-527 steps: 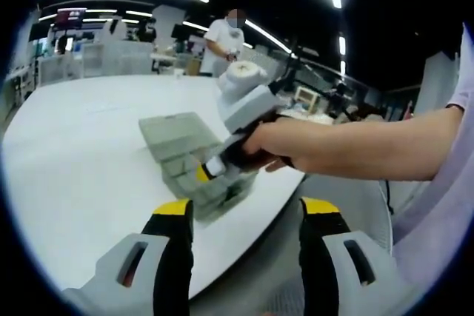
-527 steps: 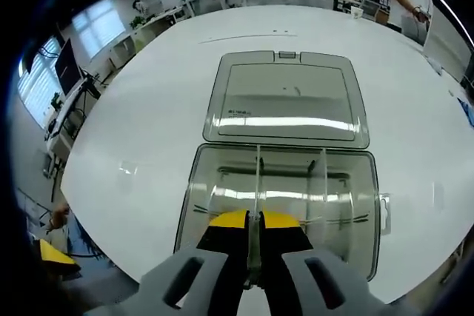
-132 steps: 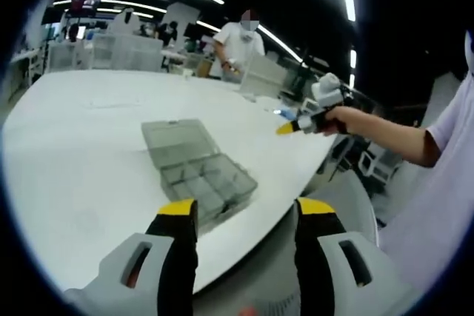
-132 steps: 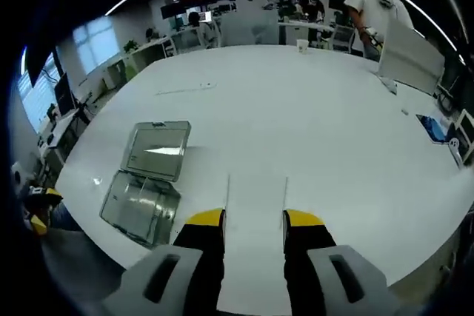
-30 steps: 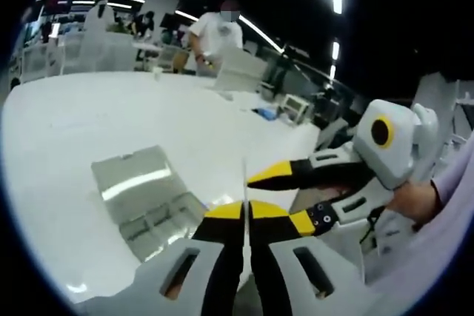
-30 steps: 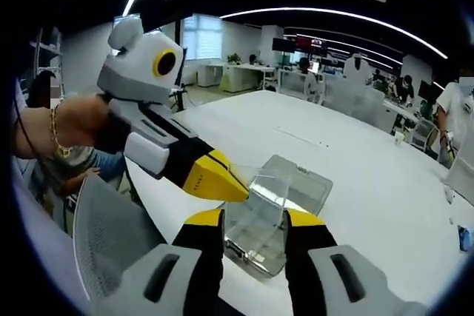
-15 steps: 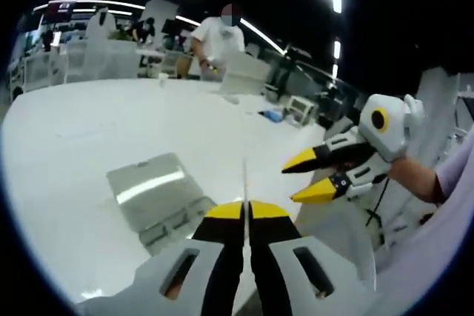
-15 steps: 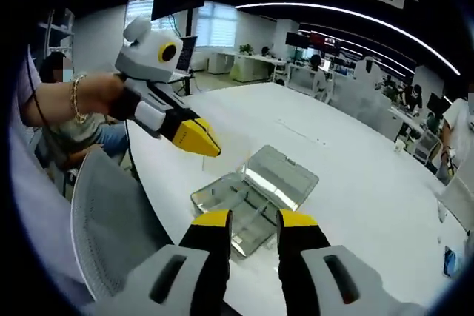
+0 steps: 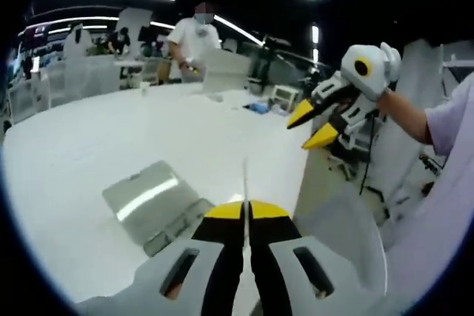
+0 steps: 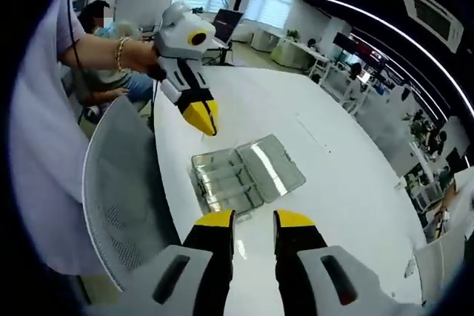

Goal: Insert the divider into the dual guide fixture by aligning both edges with the guide slots and pushing it downward to the bottom, including one-sided entry, uneven engagement, binding, and posture correction.

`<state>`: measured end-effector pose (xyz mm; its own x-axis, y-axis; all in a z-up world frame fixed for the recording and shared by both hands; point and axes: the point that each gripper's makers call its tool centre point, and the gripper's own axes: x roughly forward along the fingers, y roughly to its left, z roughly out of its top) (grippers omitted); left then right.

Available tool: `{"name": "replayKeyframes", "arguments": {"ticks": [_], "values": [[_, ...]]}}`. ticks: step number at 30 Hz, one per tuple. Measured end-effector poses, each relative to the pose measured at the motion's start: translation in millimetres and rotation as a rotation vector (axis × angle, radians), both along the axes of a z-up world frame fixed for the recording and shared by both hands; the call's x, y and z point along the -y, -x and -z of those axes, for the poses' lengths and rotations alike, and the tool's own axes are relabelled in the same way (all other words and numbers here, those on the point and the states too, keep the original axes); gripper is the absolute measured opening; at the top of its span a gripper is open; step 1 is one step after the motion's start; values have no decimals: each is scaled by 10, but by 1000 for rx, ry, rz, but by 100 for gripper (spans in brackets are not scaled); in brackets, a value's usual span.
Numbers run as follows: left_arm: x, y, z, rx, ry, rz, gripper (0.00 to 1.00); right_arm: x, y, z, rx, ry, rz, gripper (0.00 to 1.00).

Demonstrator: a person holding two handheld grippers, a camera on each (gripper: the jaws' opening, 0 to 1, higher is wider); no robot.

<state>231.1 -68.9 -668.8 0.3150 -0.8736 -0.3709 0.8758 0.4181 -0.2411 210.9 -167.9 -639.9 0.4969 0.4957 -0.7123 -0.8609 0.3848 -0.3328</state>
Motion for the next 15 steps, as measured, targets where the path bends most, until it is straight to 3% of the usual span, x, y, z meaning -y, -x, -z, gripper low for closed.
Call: {"name": "replayKeyframes", "arguments": {"ticks": [3,9,15], "values": [[39,15,19,17,-12,25,0,-108,-3,-14,-8,17,-51,14],[84,92,157,58,-67,105,0,-321,28,182,-52,91,-157,12],[97,206,213,109,-118,171,0,-521,105,250,-70,132,-242,12]]}}
